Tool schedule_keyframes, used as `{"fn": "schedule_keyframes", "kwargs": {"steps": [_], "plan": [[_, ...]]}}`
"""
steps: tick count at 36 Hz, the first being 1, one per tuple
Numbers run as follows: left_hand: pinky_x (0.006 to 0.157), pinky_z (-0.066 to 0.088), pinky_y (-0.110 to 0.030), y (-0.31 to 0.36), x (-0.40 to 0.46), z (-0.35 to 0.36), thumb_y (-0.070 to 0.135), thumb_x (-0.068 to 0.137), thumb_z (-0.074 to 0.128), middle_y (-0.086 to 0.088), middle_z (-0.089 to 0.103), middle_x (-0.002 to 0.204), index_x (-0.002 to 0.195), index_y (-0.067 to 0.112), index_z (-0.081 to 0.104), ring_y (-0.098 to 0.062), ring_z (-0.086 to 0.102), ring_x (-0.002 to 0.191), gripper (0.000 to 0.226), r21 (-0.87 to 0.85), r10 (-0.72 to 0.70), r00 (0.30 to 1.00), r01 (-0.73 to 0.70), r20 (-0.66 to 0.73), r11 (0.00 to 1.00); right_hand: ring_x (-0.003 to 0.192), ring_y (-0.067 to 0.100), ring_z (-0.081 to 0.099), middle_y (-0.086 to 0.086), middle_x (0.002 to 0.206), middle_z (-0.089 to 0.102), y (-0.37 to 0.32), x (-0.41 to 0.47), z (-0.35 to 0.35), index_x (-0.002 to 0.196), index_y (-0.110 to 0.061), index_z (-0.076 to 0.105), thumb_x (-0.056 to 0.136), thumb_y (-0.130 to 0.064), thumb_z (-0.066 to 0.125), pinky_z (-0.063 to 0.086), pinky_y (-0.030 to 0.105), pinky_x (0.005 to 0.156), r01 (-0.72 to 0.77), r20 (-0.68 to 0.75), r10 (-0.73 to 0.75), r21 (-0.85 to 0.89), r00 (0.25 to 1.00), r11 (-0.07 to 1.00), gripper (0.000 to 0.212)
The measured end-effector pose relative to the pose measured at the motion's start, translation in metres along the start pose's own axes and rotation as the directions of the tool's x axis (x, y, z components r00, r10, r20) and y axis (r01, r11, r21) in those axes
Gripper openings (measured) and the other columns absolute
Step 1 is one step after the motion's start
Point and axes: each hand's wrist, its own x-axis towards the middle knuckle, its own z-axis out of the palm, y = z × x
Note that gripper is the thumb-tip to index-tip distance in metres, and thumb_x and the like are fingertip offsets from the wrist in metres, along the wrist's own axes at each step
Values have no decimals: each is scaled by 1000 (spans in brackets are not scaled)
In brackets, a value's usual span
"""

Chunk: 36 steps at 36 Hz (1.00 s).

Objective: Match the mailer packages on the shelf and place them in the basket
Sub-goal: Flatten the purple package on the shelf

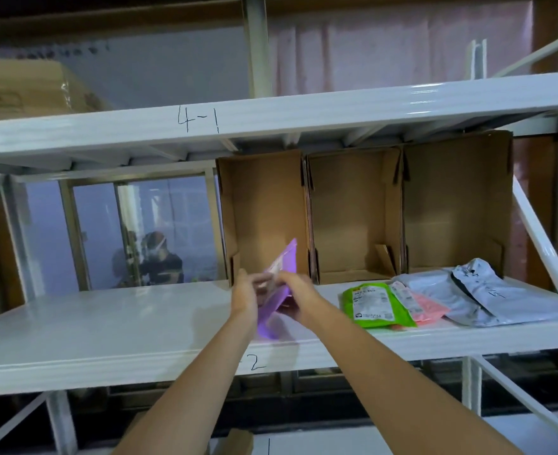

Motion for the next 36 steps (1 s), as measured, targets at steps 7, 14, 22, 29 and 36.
{"fn": "schedule_keyframes", "kwargs": {"steps": [7, 14, 22, 29, 36], "plan": [[101, 43, -37, -19, -13, 10, 26, 102, 30, -10, 58, 131, 128, 11, 56, -26, 54, 119, 40, 861, 132, 936, -353, 328, 365, 59, 14, 55, -1, 61, 57, 16, 1, -59, 76, -12, 60, 82, -16, 70, 39, 20, 46, -35, -193, -106, -610, 975, 792, 12], [105, 38, -33, -47, -18, 11, 34, 103, 26, -2, 44, 147, 137, 23, 47, -25, 46, 129, 42, 901, -18, 924, -367, 381, 231, 89, 29, 66, 10, 83, 71, -1, -11, -106, 82, -8, 73, 77, -19, 64, 48, 27, 68, -75, -246, -434, -924, 867, 376, 16], [106, 37, -39, -37, -9, 12, 47, 97, 36, -9, 42, 145, 143, 18, 37, -30, 41, 130, 54, 956, 22, 980, -199, 198, 214, 118, 30, 48, 13, 128, 53, -21, -19, -151, 126, -11, 49, 88, -47, 54, 42, 37, 92, -434, -420, -432, -898, 798, 72, 53], [103, 35, -36, -42, -1, 1, 74, 74, 58, -11, 41, 143, 144, 12, 25, -31, 34, 133, 99, 992, -38, 999, 16, -11, 126, 94, 19, 59, 1, 99, 62, -14, -20, -170, 118, -15, 54, 76, -53, 70, 47, 29, 78, -437, -488, -345, -872, 801, 219, 59], [92, 43, -30, -31, -1, 1, 55, 67, 77, -7, 51, 131, 133, 14, 35, -23, 49, 121, 89, 961, -47, 996, 83, -73, 265, 100, 26, 64, 10, 105, 67, -12, -9, -162, 111, -7, 63, 85, -28, 66, 51, 33, 78, -259, -422, -376, -873, 825, 413, 33]]}}
